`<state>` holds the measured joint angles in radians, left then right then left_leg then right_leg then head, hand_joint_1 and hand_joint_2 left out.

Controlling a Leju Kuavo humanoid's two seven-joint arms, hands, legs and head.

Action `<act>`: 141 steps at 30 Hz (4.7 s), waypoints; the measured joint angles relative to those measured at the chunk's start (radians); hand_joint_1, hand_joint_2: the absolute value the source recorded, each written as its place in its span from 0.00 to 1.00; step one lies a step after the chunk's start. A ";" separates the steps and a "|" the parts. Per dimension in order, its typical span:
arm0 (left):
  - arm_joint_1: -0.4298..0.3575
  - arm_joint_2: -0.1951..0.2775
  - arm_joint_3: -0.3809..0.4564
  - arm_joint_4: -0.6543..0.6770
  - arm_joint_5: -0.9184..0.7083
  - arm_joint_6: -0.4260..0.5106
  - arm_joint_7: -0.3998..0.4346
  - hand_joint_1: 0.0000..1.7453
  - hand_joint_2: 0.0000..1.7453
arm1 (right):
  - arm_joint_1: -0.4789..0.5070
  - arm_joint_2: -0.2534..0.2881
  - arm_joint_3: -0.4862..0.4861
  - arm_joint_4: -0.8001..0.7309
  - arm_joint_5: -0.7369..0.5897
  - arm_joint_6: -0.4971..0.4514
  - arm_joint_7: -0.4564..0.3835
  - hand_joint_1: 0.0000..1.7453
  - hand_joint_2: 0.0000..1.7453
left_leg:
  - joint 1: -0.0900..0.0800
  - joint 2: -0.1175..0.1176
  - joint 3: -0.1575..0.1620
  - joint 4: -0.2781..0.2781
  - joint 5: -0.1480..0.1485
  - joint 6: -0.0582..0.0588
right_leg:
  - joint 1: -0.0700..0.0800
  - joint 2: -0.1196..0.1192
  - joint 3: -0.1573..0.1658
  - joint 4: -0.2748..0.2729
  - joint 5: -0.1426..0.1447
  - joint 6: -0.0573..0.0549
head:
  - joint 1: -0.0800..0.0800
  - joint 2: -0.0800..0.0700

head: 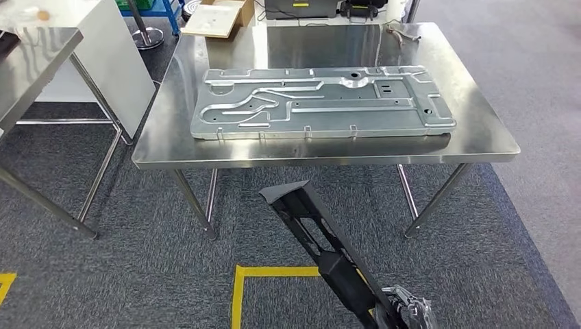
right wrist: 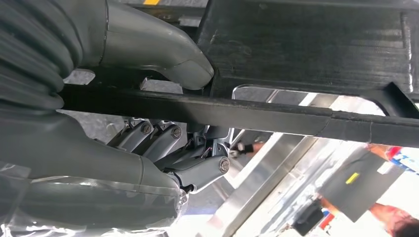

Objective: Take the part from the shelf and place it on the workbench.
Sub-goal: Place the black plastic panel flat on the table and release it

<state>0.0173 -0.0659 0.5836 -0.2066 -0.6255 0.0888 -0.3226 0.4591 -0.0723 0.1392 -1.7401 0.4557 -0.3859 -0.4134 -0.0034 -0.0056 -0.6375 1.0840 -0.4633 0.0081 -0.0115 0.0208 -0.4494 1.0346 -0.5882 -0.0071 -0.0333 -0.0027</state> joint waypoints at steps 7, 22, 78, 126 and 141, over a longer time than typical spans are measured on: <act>-0.020 0.001 0.005 0.000 -0.033 -0.006 0.006 0.00 0.00 | -0.059 0.005 -0.040 0.004 0.053 -0.155 0.024 1.00 1.00 | 0.001 -0.002 0.088 -0.049 -0.015 0.035 | -0.005 -0.011 -0.132 0.228 -0.015 0.031 | 0.000 0.000; -0.054 0.003 0.002 0.000 -0.160 -0.042 0.021 0.00 0.00 | -0.410 0.000 0.085 -0.009 0.555 -0.240 0.322 1.00 1.00 | 0.007 -0.005 0.061 0.171 -0.097 -0.032 | -0.005 -0.019 -0.144 0.001 0.122 -0.022 | 0.000 0.000; -0.089 0.029 0.010 0.002 -0.276 -0.087 0.040 0.00 0.50 | -0.933 0.003 0.324 0.549 0.960 0.046 0.463 0.00 0.00 | -0.001 0.021 0.023 -0.062 0.052 0.006 | 0.029 -0.015 -0.107 -0.023 0.097 -0.032 | 0.000 0.000; -0.103 0.025 0.051 0.002 -0.260 -0.127 0.025 0.00 0.00 | -0.869 -0.023 0.296 0.640 0.945 0.006 0.444 0.00 0.00 | 0.025 -0.002 0.102 -0.047 -0.035 -0.001 | -0.006 -0.024 -0.250 0.004 0.232 0.029 | 0.002 0.000; -0.099 0.020 0.063 0.002 -0.260 -0.137 0.026 0.00 0.00 | -0.848 -0.016 0.293 0.645 0.947 -0.011 0.444 0.00 0.00 | 0.025 0.002 -0.012 -0.059 0.083 -0.027 | 0.007 -0.022 -0.077 -0.035 0.095 -0.004 | 0.001 0.000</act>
<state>-0.0820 -0.0455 0.6462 -0.2041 -0.8858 -0.0481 -0.2969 -0.3889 -0.0886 0.4326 -1.0954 1.4027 -0.3966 0.0309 0.0214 -0.0031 -0.6496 1.0246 -0.3807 -0.0192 -0.0050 -0.0014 -0.5263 1.0001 -0.4930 -0.0113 -0.0319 -0.0027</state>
